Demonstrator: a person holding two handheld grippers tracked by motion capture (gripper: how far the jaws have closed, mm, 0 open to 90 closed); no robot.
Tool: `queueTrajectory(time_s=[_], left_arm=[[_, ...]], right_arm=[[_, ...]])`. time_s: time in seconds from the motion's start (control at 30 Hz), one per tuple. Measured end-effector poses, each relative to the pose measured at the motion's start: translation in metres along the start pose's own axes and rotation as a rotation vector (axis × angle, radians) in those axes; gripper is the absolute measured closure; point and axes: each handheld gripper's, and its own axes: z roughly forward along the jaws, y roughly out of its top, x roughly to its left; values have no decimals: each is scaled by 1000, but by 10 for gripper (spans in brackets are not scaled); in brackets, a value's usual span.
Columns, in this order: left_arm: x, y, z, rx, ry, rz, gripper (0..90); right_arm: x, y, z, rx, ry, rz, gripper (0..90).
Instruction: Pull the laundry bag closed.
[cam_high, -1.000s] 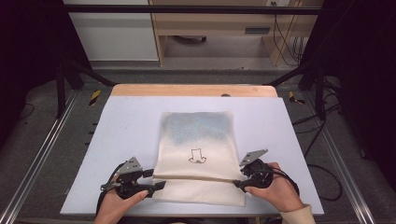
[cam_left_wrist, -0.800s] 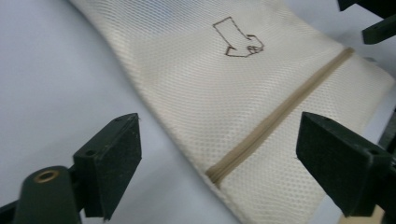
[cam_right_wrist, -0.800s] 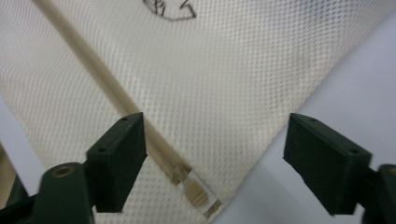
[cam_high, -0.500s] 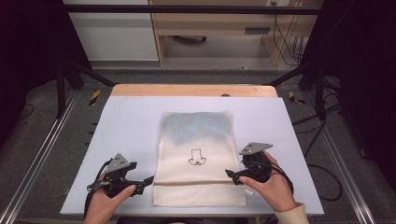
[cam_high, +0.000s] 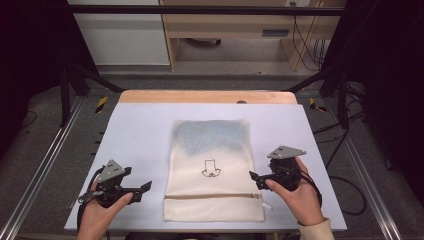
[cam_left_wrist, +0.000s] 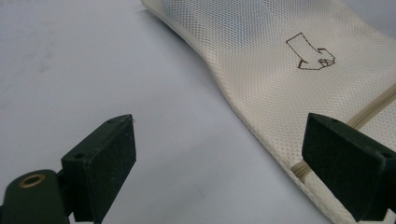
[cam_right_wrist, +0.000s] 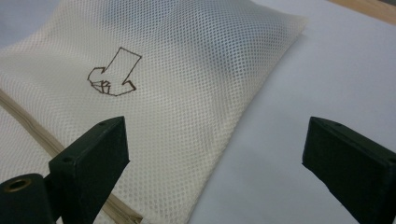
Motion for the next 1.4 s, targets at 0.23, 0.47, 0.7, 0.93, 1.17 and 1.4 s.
queueTrajectory(time_s=[0.23,0.47,0.7,0.93,1.17,1.4], left_arm=[[13,-3,-1,28,8,-2,94],[32,-4,-7,22,55,-21,95],[42,-5,-12,13,97,-20,63],[50,-12,-9,21,110,-37,52],[59,-18,-2,69,164,3,45],[73,-24,0,106,191,5,46]], right_arm=[[-14,4,-11,-17,-45,17,78],[-25,-2,-14,-7,-70,55,78],[-34,-11,-16,-6,-87,91,70],[-43,-28,-15,2,-113,116,64],[-51,-40,-11,5,-147,141,67],[-56,-52,-4,36,-151,170,70]])
